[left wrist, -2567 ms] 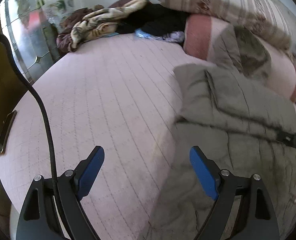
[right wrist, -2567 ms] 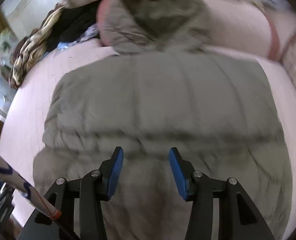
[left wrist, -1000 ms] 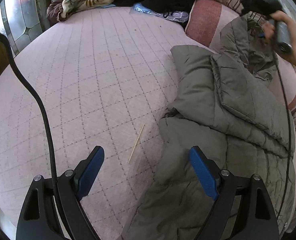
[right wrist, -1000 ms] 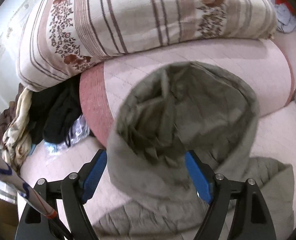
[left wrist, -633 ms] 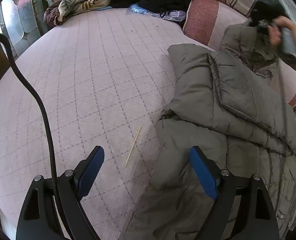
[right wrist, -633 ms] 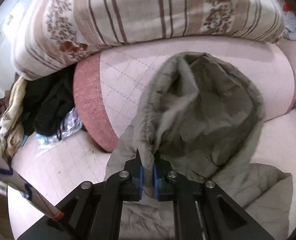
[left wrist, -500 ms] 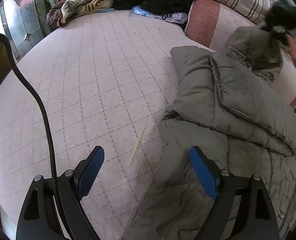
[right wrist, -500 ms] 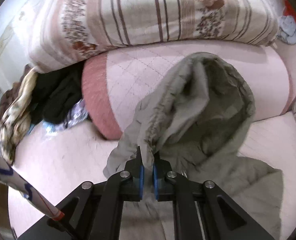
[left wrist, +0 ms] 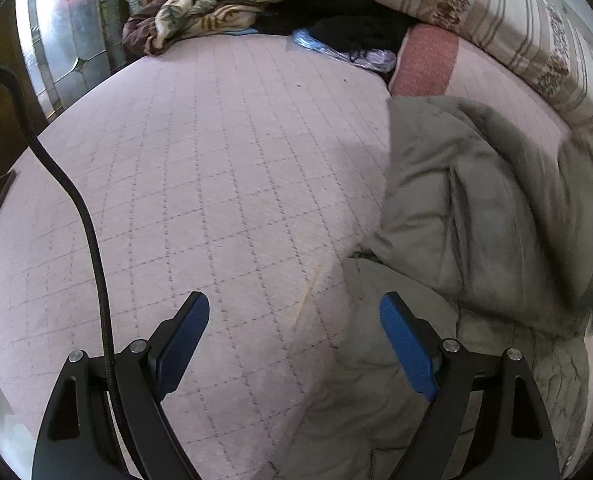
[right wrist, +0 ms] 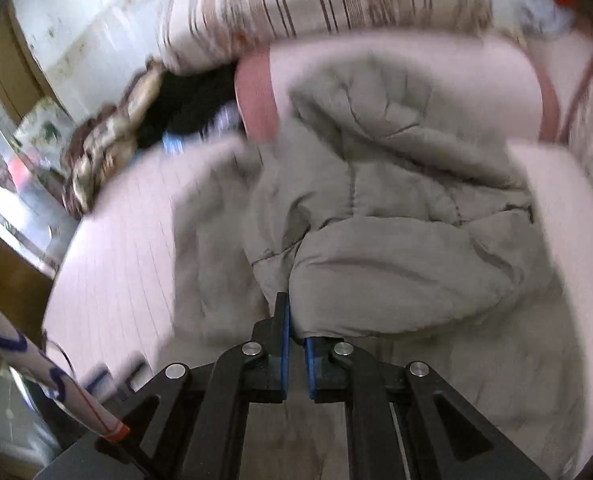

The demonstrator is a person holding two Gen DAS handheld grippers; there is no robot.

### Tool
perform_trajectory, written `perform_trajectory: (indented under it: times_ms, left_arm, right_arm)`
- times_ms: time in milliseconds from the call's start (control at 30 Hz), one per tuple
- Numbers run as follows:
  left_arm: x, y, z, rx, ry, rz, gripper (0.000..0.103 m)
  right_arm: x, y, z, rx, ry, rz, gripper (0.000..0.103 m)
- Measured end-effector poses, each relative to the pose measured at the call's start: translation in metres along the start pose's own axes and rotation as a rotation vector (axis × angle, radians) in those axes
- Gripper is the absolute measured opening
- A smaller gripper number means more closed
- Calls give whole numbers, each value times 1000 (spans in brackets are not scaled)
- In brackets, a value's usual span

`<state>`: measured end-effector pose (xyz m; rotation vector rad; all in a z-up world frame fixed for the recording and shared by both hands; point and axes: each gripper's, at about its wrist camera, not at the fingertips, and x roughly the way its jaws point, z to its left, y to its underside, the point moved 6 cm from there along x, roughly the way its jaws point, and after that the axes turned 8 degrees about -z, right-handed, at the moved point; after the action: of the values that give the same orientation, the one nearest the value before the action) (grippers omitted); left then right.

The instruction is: Fold large clothes

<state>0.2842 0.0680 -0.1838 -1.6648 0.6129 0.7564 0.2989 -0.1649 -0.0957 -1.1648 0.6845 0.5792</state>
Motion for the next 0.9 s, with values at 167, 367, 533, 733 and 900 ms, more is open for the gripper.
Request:
perform_trajectory:
  times_ms: [167,367,533,733,900]
  left_arm:
    - [-2,-3,16,-28,-26,-13,87]
    - [-4,-5,25,-35,-56,-36,87]
    - [-6,-4,26,-34,-45,-34,87]
    - [-9,-3,20,-18,-46,-48,87]
    - [-8,0,11,5,-50,-49,87]
  right_arm:
    - [60,40,-12,78,29,94,6]
    - [80,29,-10,39,79,89,9]
    - [22,22,-1,-83,60,15,65]
    - [-34,7,-13,-124,81,-67,65]
    - [-34,-51,-45,-93,231,-166,65]
